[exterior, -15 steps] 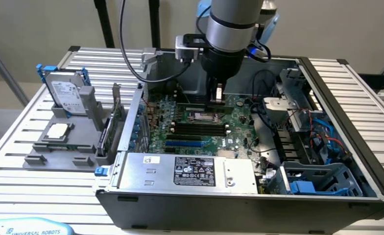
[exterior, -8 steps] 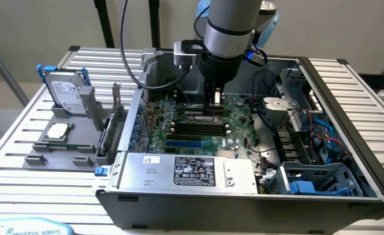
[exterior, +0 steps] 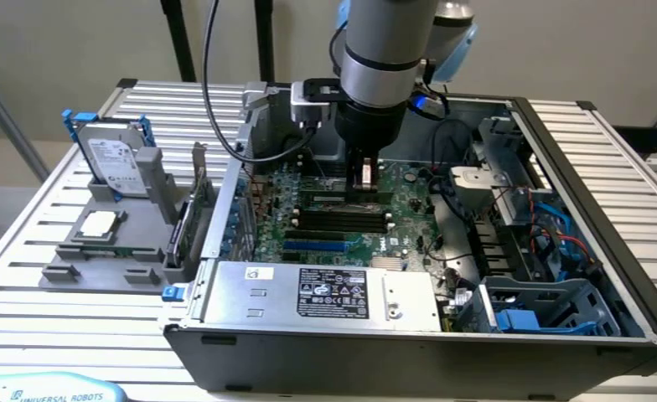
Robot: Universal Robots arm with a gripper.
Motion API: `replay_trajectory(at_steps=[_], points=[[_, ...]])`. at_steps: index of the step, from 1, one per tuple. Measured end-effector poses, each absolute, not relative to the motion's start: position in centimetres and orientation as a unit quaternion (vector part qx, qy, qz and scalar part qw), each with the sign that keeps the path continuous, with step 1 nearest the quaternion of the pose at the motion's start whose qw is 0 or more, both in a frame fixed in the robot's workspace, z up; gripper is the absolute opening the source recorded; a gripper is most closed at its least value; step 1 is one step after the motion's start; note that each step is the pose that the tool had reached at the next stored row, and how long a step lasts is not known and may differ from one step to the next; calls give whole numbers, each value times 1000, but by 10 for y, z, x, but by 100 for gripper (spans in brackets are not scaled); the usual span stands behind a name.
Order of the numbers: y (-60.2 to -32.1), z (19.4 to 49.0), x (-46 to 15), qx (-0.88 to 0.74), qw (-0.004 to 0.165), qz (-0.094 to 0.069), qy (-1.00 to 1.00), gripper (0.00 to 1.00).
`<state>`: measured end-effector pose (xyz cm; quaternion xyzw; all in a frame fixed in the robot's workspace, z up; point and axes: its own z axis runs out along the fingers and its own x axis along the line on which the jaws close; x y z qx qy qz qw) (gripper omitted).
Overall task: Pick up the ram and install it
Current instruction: 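Insert the ram into the slot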
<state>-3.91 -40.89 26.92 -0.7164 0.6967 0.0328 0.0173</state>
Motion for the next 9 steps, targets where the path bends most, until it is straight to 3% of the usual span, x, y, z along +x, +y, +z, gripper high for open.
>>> replay_trajectory(at_steps=[9], points=[[-409,259,-41,-716,10,18,698,14]])
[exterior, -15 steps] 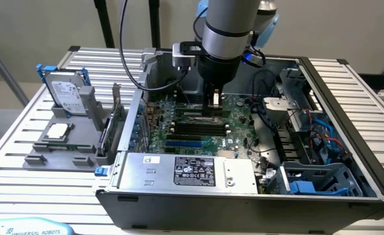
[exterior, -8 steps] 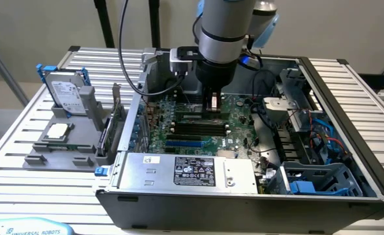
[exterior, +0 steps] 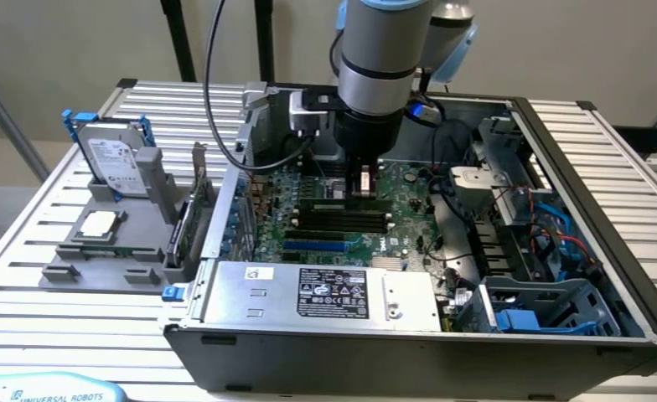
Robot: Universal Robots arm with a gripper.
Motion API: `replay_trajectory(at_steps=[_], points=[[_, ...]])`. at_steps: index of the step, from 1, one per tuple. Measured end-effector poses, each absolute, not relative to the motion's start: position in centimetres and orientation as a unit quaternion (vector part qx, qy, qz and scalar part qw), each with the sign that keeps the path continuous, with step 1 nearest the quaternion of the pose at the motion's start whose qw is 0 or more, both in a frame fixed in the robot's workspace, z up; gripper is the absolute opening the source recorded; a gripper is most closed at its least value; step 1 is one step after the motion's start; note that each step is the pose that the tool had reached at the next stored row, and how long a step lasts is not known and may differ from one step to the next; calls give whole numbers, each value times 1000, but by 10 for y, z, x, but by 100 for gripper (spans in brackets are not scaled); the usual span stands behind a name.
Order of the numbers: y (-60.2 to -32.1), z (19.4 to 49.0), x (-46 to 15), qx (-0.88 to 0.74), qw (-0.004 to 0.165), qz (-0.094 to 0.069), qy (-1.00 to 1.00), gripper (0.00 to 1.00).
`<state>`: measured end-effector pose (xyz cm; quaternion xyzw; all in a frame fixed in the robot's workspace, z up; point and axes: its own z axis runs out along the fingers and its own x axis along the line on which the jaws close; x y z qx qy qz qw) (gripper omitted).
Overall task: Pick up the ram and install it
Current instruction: 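Insert the ram into the slot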
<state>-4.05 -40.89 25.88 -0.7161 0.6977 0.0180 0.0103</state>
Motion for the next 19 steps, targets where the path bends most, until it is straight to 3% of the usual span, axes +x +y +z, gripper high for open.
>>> replay_trajectory(at_steps=[10,19], points=[[-408,251,-40,-706,-4,6,708,14],[-403,243,-36,-701,-17,18,713,14]])
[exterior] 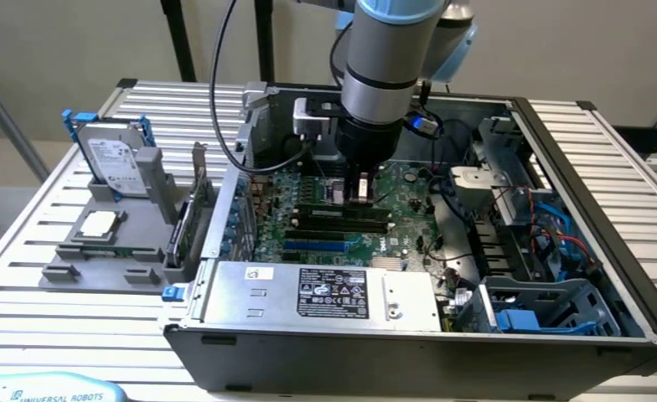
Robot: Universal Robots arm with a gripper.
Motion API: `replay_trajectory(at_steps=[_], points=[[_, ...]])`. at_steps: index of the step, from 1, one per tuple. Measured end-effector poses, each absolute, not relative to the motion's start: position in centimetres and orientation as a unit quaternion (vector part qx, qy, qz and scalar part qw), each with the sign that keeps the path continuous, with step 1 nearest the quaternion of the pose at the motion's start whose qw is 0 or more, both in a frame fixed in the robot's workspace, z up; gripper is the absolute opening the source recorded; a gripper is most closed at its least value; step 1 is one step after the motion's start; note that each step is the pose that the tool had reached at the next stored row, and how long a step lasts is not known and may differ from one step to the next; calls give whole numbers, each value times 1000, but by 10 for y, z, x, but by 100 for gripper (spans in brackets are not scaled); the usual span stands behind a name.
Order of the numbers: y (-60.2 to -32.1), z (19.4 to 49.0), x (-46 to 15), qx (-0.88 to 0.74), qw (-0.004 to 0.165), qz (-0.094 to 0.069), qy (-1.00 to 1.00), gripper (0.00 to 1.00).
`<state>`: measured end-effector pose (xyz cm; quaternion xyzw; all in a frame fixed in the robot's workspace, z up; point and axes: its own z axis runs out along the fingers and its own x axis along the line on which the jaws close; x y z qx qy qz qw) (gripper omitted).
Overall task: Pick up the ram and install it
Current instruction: 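Insert the ram into the slot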
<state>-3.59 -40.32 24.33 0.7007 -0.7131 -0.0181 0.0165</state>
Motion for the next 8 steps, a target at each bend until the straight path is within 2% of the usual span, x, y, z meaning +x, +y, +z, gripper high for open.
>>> replay_trajectory(at_steps=[8], points=[[-403,237,-36,705,16,-19,-709,14]])
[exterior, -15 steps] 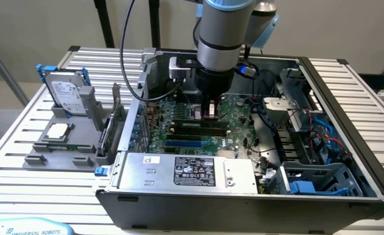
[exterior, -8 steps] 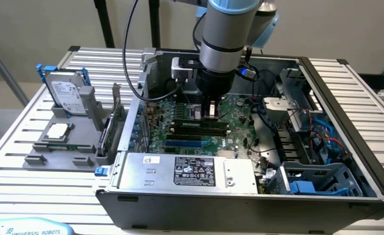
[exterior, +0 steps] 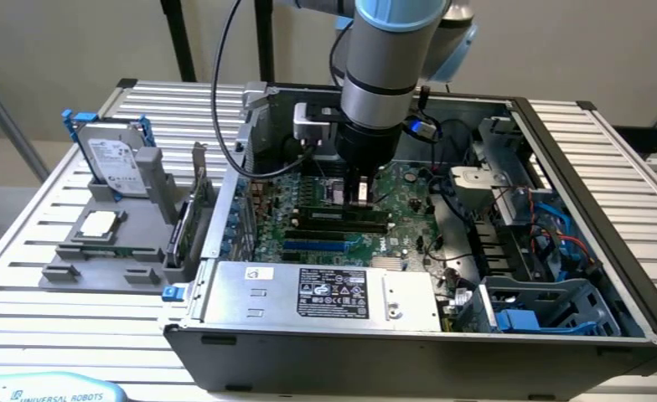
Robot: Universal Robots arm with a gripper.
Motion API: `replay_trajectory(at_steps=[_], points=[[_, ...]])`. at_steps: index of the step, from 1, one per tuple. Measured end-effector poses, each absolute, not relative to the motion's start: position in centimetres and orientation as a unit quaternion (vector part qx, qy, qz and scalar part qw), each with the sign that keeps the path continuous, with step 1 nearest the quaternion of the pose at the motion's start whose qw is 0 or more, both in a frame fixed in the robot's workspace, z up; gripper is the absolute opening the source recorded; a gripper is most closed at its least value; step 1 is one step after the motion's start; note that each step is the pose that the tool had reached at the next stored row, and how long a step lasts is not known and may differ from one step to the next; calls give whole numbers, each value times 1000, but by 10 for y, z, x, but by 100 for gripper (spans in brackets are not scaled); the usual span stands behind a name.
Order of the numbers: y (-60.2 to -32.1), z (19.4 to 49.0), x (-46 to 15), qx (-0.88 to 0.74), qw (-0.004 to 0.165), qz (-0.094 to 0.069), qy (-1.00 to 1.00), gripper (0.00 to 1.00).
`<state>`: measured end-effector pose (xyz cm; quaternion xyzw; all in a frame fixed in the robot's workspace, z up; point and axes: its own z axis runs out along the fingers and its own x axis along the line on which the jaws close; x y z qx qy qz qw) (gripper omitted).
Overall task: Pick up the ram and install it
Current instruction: 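Insert the ram into the slot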
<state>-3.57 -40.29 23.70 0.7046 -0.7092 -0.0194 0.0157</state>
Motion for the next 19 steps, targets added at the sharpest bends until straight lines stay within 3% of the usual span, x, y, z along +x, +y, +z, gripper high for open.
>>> replay_trajectory(at_steps=[19], points=[[-399,232,-36,712,13,-19,-702,14]])
